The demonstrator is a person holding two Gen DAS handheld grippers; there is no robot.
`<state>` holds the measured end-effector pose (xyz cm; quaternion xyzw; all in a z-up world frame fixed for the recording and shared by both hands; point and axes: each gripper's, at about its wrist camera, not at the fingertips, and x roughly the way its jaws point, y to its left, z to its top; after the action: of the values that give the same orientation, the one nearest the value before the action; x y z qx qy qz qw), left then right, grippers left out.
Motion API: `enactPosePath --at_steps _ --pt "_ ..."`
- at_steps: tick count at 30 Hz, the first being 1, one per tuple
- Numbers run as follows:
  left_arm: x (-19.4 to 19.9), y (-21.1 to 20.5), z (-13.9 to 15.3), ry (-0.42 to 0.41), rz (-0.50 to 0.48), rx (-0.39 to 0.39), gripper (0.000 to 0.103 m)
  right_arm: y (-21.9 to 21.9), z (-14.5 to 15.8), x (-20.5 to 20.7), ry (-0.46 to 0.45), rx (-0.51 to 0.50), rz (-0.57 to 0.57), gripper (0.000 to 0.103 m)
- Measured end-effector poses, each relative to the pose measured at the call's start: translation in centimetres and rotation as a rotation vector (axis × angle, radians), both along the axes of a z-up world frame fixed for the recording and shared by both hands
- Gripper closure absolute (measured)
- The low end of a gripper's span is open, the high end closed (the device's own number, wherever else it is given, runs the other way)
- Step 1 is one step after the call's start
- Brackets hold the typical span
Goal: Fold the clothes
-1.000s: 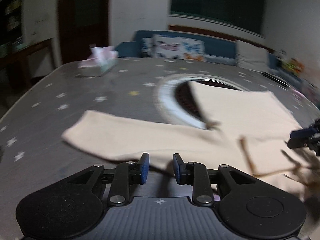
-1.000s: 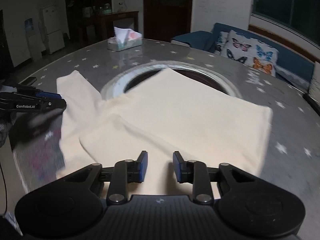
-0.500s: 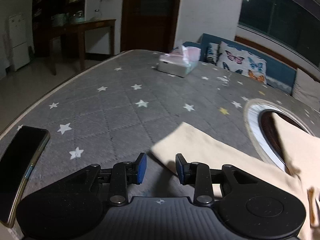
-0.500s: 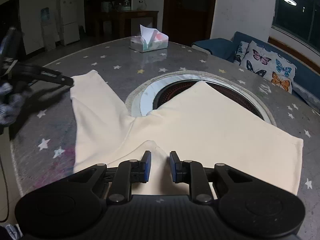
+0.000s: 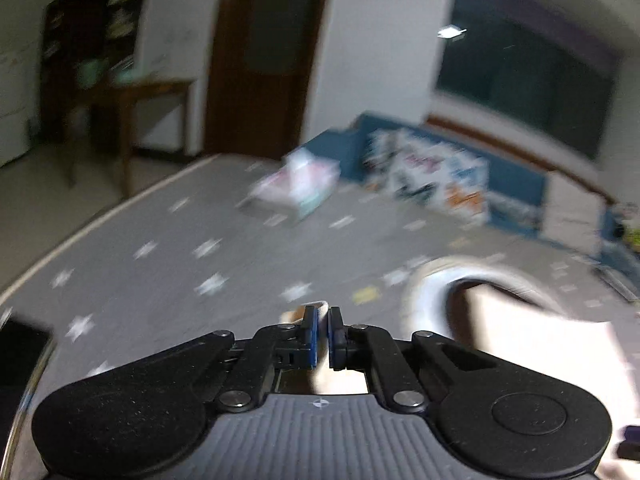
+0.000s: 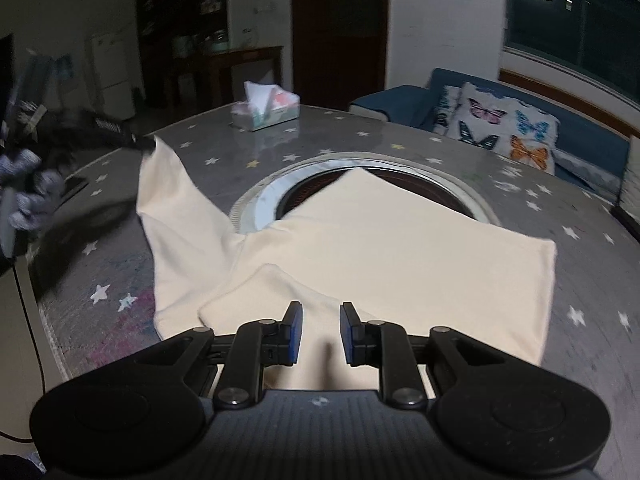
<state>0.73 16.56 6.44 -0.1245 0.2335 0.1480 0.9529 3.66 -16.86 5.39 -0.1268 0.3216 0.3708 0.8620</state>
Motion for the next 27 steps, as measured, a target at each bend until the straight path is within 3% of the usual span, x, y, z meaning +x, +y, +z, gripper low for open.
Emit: enactPosePath --at_steps 6,17,20,23,25,27 --pt "0.3 -8.1 4.4 -0.121 -0.254 0.039 0.098 -4.0 0.2 0.0 0.005 0.058 -0.094 0.083" --pt "1.1 -22.9 2.3 -0.083 -0.679 0.088 0.097 -11.8 -1.0 0.6 0.053 0.115 -0.291 0.083" --pt "1.4 -26.2 0.3 -0.005 -0.779 0.115 0.094 -12.9 -1.5 0.6 0.078 0.127 -0.320 0.083" --pt "0.9 -27.5 -1.4 0.049 -0.839 0.143 0.087 -13.3 -1.6 0.5 0.084 0.141 -0.333 0.083" --pt "0.4 -27.1 -1.9 0.058 -0.837 0.154 0.072 -13.2 -1.5 0.5 0.090 0.155 -0.331 0.083" --pt "-0.1 -25.8 -2.1 0.059 -0.809 0.170 0.071 -13.0 -1.4 0.5 0.096 0.167 -0.319 0.083"
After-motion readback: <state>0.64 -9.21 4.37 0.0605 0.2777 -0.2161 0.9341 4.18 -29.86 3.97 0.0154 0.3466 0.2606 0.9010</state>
